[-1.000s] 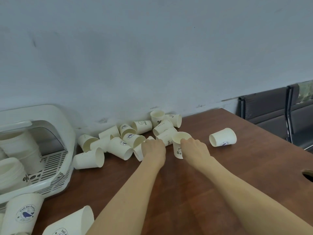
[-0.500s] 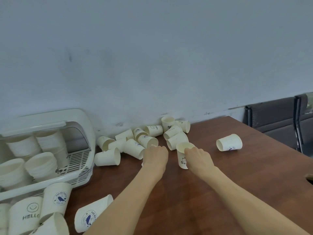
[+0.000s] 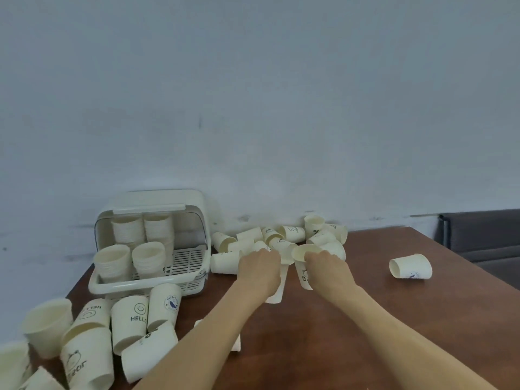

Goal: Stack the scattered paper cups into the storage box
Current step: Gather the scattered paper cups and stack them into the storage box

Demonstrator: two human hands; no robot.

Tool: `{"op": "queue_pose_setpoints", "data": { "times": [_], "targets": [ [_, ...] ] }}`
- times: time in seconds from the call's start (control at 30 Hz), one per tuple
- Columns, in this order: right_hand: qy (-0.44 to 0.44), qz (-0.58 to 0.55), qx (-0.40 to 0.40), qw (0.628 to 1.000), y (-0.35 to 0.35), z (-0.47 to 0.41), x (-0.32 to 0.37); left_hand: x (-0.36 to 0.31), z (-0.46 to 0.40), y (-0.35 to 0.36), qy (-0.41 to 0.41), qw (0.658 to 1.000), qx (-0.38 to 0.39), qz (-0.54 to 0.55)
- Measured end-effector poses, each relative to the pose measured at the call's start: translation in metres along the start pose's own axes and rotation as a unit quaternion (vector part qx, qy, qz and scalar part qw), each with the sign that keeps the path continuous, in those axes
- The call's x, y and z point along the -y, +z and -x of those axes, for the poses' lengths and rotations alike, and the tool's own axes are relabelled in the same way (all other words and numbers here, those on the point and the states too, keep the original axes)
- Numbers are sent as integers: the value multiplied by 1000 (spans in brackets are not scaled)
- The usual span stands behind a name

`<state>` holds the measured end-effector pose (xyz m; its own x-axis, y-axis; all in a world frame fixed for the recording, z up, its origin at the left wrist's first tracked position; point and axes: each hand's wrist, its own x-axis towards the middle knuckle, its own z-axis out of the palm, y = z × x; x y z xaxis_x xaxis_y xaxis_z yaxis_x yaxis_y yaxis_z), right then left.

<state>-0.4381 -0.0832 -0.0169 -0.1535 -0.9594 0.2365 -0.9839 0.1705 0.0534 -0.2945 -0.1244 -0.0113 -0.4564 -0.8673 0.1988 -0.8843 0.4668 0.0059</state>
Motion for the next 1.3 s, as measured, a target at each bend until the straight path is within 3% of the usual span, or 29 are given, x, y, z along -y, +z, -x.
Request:
{"op": "queue_pose_setpoints", "data": {
  "times": [0.2,0.5,0.7,0.83,1.3],
  "targets": [
    [-62,-3,-53,997,-12,-10,59,63,23,-15,-55,995,-36,74],
    [-145,-4,-118,982,-18,-33,148,165,51,-33,-149,980,-83,103],
    [-172,-13,-131,976,-21,-41,189,214,61,-36,-207,945,-214,135],
    [-170,-40,-128,976,-18,-44,206,243,66,-36,-235,922,-293,99],
    [-171,-87,-139,972,-10,-54,243,304,78,11,-271,936,-219,56]
  ]
}}
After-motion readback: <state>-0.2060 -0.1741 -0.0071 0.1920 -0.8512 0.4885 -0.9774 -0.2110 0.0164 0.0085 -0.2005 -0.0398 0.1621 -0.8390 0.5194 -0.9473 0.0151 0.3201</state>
